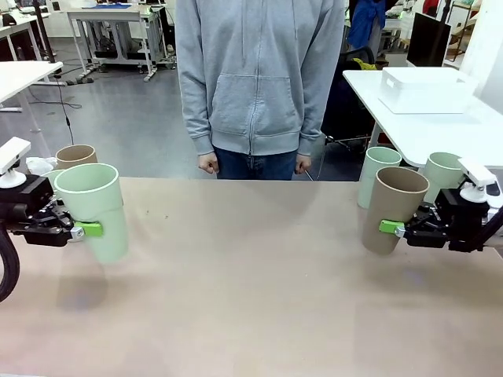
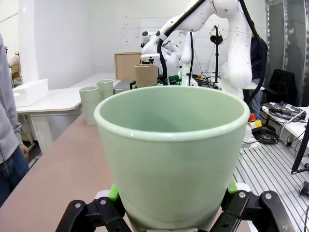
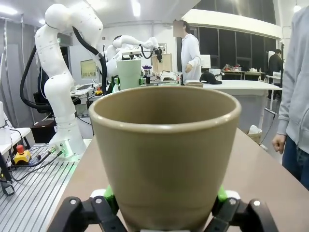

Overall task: Stack the cups and store them in the basket.
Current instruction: Pick up two Reusable plastic cups , one in each hand.

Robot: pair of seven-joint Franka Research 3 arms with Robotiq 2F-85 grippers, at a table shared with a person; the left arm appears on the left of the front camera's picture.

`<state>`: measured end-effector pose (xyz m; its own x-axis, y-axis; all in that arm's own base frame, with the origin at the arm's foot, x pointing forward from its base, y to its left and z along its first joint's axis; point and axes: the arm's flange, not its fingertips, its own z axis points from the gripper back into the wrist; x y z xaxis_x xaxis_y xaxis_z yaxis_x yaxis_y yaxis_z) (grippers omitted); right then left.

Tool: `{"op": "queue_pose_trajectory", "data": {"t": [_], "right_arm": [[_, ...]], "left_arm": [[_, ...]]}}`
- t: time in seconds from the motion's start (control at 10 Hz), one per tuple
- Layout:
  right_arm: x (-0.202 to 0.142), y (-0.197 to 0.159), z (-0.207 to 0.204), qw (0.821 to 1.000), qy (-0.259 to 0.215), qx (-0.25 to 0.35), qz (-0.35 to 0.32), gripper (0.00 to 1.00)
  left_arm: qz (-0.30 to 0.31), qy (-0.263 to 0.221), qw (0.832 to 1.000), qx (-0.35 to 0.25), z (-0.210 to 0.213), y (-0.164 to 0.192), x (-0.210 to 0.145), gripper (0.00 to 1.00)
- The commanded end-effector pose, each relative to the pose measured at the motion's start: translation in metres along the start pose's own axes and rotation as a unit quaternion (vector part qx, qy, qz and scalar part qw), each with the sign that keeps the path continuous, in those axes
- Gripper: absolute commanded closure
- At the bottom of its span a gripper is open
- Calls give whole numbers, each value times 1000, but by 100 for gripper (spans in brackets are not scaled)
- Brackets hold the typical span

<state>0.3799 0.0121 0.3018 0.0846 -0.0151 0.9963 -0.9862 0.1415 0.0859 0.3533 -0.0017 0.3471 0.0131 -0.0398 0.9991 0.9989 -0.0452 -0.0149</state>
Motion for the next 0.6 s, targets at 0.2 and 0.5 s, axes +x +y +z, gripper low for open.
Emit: {"op": "queue_pose_trajectory", "data": {"t": [0.2,0.5], "right_arm": [[20,106,-10,1000,9,-27,-7,16],[16,109,-8,999,18,-39,-15,16]], "left_arm": [[11,-2,1000,-3,-42,-44,13,13],[25,9,1000,-4,-54,-40,12,13]]}}
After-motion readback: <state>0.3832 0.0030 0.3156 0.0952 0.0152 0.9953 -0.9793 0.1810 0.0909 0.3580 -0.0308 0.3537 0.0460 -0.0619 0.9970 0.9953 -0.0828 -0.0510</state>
